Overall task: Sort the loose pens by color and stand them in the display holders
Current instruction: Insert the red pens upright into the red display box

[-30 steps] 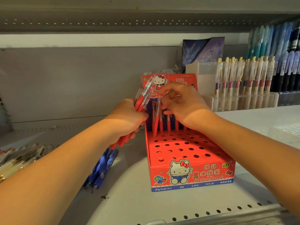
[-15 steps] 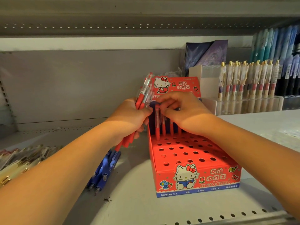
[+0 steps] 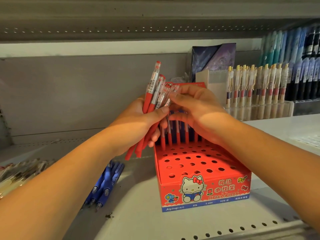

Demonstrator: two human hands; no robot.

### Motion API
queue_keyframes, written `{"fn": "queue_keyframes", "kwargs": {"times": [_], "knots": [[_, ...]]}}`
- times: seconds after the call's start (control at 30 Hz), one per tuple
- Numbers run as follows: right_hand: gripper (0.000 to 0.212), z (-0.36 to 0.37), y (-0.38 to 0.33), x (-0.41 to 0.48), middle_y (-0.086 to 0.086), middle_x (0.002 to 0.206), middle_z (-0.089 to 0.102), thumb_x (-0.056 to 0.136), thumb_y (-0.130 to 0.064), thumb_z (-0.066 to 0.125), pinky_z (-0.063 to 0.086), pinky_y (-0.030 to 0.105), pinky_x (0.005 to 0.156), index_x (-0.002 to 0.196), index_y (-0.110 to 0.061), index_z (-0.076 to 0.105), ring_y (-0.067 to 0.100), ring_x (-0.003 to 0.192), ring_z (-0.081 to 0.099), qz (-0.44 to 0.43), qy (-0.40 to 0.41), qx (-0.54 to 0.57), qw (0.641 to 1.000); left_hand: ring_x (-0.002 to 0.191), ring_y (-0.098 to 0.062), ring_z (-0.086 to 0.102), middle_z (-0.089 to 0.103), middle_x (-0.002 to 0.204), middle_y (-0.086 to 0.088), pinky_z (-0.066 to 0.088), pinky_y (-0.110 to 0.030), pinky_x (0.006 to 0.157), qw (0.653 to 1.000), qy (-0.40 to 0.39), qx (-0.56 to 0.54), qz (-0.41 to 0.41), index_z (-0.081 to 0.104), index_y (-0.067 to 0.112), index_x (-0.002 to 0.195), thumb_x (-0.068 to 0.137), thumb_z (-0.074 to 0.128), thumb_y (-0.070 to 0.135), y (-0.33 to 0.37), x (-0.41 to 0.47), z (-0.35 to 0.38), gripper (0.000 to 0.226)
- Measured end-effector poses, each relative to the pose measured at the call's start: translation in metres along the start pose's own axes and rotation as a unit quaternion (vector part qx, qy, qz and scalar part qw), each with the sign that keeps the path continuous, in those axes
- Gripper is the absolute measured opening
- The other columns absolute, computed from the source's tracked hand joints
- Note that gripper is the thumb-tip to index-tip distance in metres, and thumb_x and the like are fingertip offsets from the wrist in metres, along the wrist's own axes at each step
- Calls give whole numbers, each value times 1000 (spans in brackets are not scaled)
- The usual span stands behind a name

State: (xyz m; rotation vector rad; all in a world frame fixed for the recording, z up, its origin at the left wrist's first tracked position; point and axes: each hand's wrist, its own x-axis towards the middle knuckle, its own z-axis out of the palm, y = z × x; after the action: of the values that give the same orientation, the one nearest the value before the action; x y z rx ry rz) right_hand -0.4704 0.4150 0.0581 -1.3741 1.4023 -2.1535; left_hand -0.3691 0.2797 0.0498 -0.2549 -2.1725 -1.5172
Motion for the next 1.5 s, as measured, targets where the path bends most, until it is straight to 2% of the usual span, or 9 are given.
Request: {"fn": "queue_keyframes", "kwargs": {"times": [0.1, 0.27, 0.5, 0.8, 0.97, 1.17, 1.23, 1.33, 1.5], "knots": [[6, -1, -2, 2, 13, 89, 70, 96, -4, 54, 58, 28, 68, 91, -6, 57, 21, 77, 70, 14, 11, 56, 998, 42, -20, 55, 65, 71, -4, 42, -25, 38, 1000, 30, 3, -5, 55, 16, 93, 99, 56, 22, 0, 1, -1, 9], [11, -4, -6, 6, 9, 89, 71, 93, 0, 58, 58, 29, 60, 101, -6, 52, 18, 66, 69, -39, 83, 70, 993, 44, -21, 59, 68, 66, 2, 43, -25, 36, 996, 88, 12, -31, 55, 17, 93, 99, 57, 20, 0, 3, -4, 7], [32, -14, 3, 9, 1, 76, 61, 83, -8, 75, 60, 47, 55, 95, -30, 55, 19, 68, 67, -86, 130, -250, 956, 43, -13, 51, 61, 65, 5, 42, -22, 36, 993, 113, 38, -17, 58, 16, 87, 95, 63, 16, -1, 5, -4, 9], [44, -19, 16, 11, -7, 72, 55, 80, -13, 79, 59, 43, 48, 80, -48, 53, 22, 64, 67, -82, 110, -310, 941, 43, -15, 52, 69, 70, 1, 44, -24, 39, 995, 91, 48, -7, 58, 15, 90, 97, 60, 16, -3, 4, -5, 7], [25, -19, 21, 10, -2, 62, 57, 83, -16, 77, 54, 30, 40, 81, -32, 58, 16, 48, 64, -64, 66, -373, 923, 43, -18, 57, 74, 81, -2, 47, -26, 40, 996, 83, 35, -15, 57, 17, 101, 97, 59, 17, -5, 5, -5, 5], [13, -18, 21, 8, 17, 69, 66, 88, -17, 71, 58, 42, 47, 85, -24, 61, 30, 59, 67, -17, 1, -425, 905, 45, -20, 61, 75, 81, -4, 51, -29, 41, 997, 71, 12, -23, 60, 23, 100, 97, 59, 17, -6, 5, -5, 6], [9, -20, 19, 9, 9, 65, 66, 87, -20, 71, 57, 41, 50, 83, -25, 64, 21, 54, 65, -24, 11, -441, 897, 46, -20, 62, 75, 82, -5, 51, -29, 41, 997, 73, 7, -26, 60, 23, 100, 97, 60, 17, -6, 5, -5, 7], [15, -19, 15, 9, -12, 70, 64, 84, -17, 68, 45, 21, 56, 87, -32, 68, -4, 54, 57, -64, 37, -469, 880, 47, -21, 63, 75, 83, -6, 51, -29, 41, 997, 73, 6, -28, 60, 23, 101, 98, 59, 15, -4, 5, -4, 8], [26, -7, 9, 4, -15, 71, 66, 88, -7, 67, 51, 30, 42, 99, -30, 62, 7, 60, 63, -52, 21, -223, 973, 48, -21, 62, 73, 80, -2, 52, -31, 42, 998, 63, 17, -20, 58, 20, 104, 99, 57, 14, -3, 4, -2, 8]]}}
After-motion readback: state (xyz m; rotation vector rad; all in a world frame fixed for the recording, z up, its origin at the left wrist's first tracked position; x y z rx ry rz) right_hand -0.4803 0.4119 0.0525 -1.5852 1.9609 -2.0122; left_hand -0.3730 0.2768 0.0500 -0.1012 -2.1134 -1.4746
